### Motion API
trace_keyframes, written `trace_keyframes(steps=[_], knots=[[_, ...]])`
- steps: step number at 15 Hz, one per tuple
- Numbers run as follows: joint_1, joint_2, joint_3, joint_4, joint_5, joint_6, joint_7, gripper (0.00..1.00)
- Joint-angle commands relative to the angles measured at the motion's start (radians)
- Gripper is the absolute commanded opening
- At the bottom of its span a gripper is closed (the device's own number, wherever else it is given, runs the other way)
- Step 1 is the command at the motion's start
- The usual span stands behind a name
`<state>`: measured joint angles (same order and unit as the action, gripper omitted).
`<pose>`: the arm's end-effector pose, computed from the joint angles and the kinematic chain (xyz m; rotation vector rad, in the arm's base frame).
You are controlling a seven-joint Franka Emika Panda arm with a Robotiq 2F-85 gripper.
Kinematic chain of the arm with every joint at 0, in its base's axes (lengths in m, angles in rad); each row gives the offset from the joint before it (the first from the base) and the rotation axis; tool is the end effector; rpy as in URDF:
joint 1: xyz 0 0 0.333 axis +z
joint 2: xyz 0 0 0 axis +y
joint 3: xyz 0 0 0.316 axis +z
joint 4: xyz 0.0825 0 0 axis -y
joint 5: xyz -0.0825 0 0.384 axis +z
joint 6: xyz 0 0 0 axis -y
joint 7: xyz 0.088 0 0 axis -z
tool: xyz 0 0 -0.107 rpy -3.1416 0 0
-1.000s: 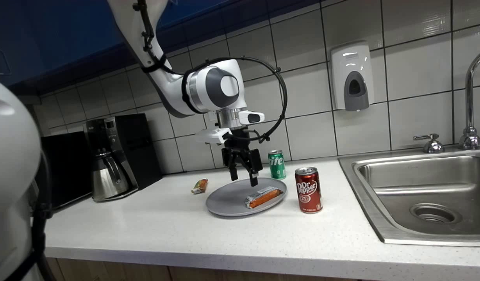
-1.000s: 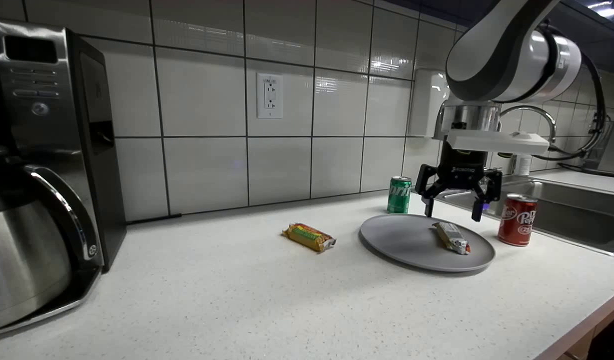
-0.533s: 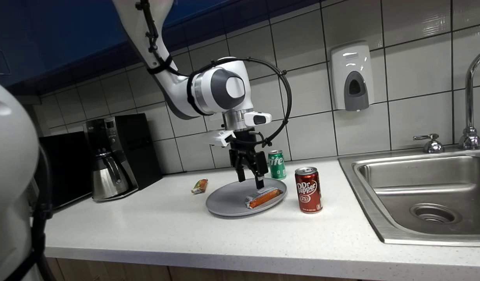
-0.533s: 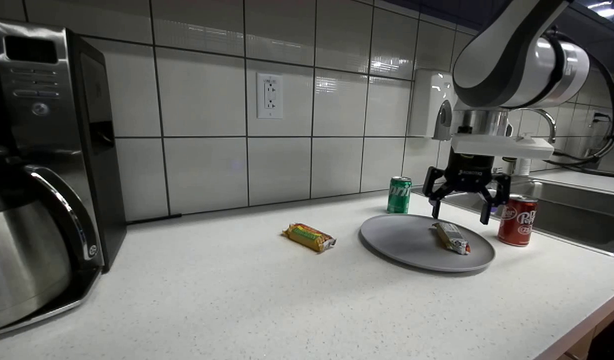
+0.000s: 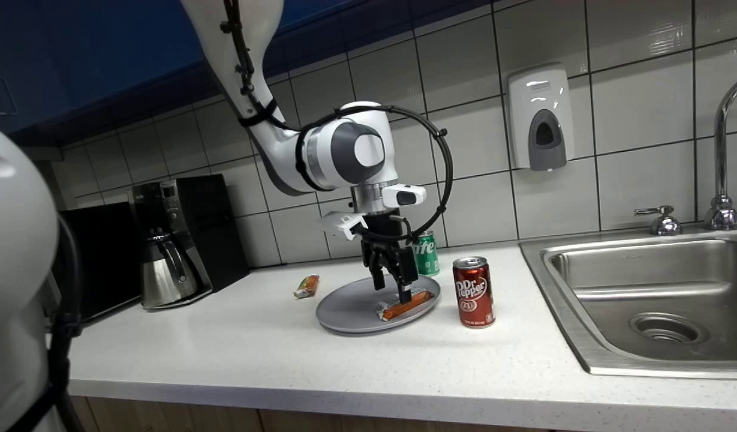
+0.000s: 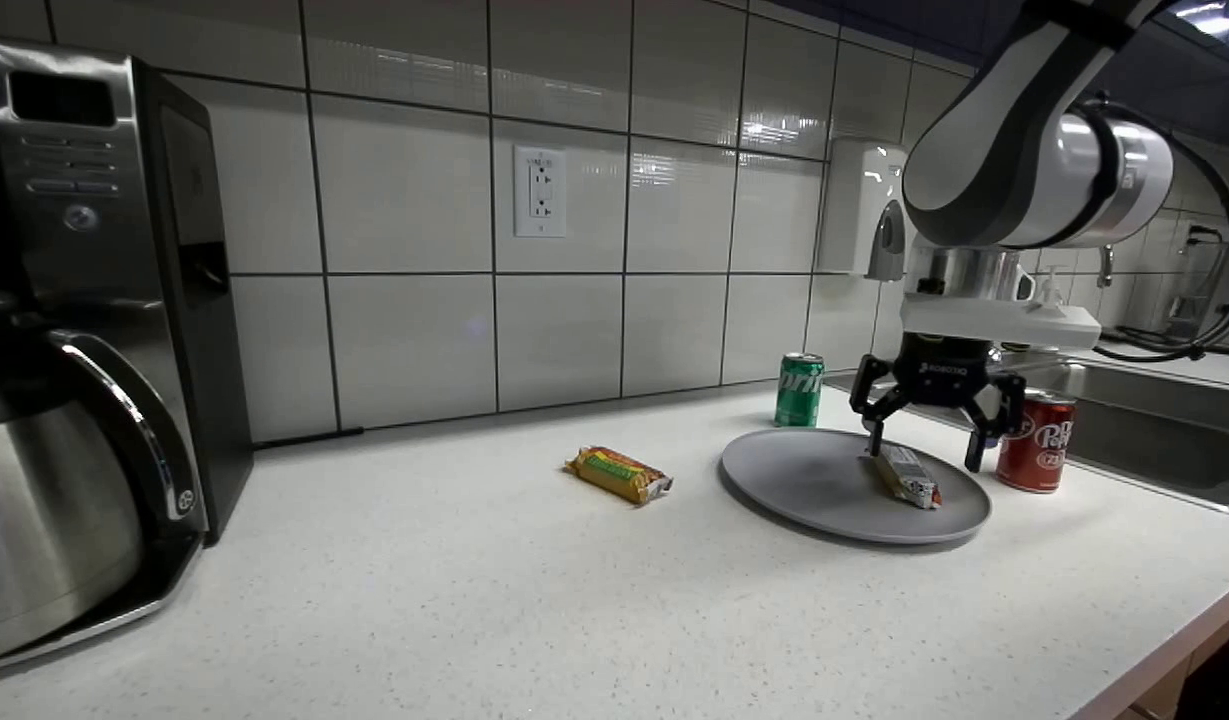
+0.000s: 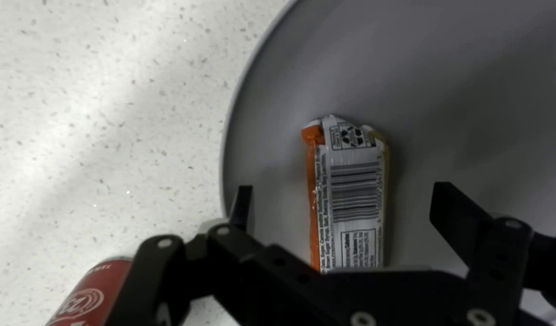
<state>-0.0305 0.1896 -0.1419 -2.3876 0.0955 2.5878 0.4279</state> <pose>0.4969 -0.0895 0.2424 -2.9383 1.0370 -0.0161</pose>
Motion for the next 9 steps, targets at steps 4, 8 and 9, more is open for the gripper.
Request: trace_keyframes(steps=[4,8,9], knots=[[-0.014,0.053,0.008,0.043,0.067,0.008,0.002,1.0],[-0.015,0.073,0.007,0.06,0.085,0.007,0.0,1.0],[-0.014,0.077,0.006,0.063,0.087,0.006,0.0,1.0]])
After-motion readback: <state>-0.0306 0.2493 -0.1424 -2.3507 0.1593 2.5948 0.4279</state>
